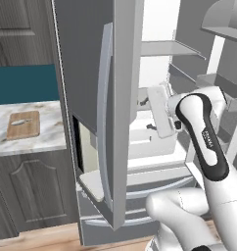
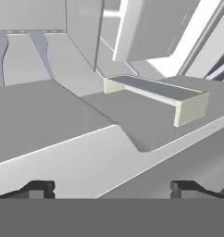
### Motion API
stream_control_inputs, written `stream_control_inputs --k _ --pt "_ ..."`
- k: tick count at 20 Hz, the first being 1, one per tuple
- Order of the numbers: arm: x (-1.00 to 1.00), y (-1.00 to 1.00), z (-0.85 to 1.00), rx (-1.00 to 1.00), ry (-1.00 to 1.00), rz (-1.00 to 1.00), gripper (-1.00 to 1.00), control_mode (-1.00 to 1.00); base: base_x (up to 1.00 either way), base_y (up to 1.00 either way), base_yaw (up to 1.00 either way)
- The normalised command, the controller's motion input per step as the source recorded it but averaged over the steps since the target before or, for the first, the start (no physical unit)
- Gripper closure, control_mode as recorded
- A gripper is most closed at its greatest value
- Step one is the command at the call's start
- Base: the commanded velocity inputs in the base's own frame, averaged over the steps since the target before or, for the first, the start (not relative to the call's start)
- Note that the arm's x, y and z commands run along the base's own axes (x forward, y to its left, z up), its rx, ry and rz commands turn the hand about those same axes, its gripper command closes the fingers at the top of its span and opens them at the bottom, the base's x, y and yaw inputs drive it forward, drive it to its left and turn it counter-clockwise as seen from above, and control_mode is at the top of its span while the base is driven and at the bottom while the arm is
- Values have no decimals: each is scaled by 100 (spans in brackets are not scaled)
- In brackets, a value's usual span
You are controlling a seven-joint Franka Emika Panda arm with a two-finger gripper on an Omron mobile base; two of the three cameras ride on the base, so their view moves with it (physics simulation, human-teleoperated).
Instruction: Retrieve a lemon from the fridge and place it on the cutting board with the fish.
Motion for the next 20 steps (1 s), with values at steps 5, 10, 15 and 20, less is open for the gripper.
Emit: stream_control_inputs --k 5,10,15,20 --pt "0 41 0 0 0 4 -100 -100 0 0 0" --pt "0 56 -1 0 0 1 -100 -100 0 0 0" --pt "0 62 0 0 0 0 -100 -100 0 0 0" --pt "0 73 0 0 1 0 -100 -100 0 0 0"
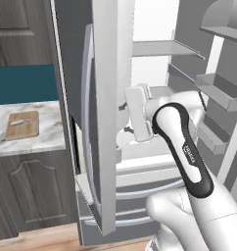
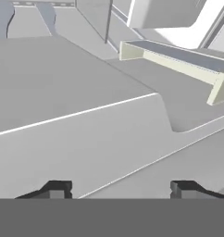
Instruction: Retrieve a lemon from the fridge and place it on the cutting board with the fish.
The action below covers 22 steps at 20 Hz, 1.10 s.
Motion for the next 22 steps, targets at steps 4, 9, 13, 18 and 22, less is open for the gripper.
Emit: stream_control_inputs --k 4,9,13,18,22 --pt "0 81 0 0 5 0 -100 -100 0 0 0" --pt "0 80 0 0 11 0 -100 -100 0 0 0" --pt "0 48 21 -4 9 -2 -100 -100 0 0 0" --pt "0 23 31 -6 13 -3 -100 -100 0 0 0" --pt "-30 -26 26 -5 11 -4 -100 -100 0 0 0"
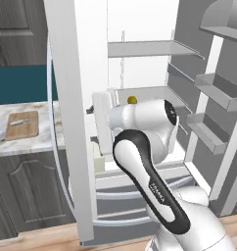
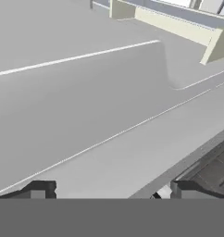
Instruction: Retrieve a lemon from the fridge and place it on the cutting board with the fish.
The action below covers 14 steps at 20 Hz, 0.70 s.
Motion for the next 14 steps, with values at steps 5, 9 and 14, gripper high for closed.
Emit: stream_control_inputs --k 5,9,14 --pt "-22 -88 11 -3 1 2 -100 -100 0 0 0" --pt "-13 -100 9 -16 -10 28 -100 -100 0 0 0" --pt "-6 -100 4 -20 -19 40 -100 -100 0 0 0"
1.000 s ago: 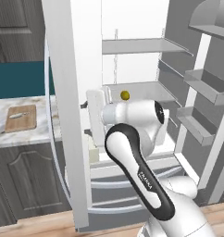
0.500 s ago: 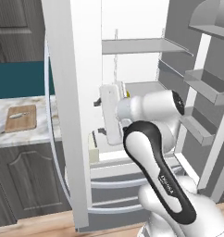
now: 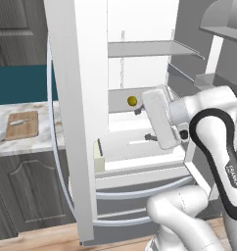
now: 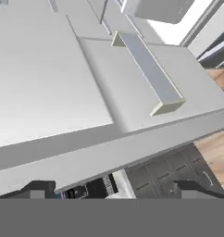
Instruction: Retrieve a lemon from the fridge and place it on the cutting board with the fish.
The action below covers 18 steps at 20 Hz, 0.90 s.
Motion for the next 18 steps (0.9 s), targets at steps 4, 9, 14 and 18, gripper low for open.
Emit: stream_control_inputs --k 4,9,14,18 --pt "-1 -87 0 -53 -26 45 -100 -100 0 0 0" --pt "-2 -66 0 -78 -23 40 -100 -100 0 0 0" --pt "-15 -28 -8 -83 -13 31 -100 -100 0 0 0" --pt "-2 -16 -29 -75 -3 23 -100 -100 0 0 0"
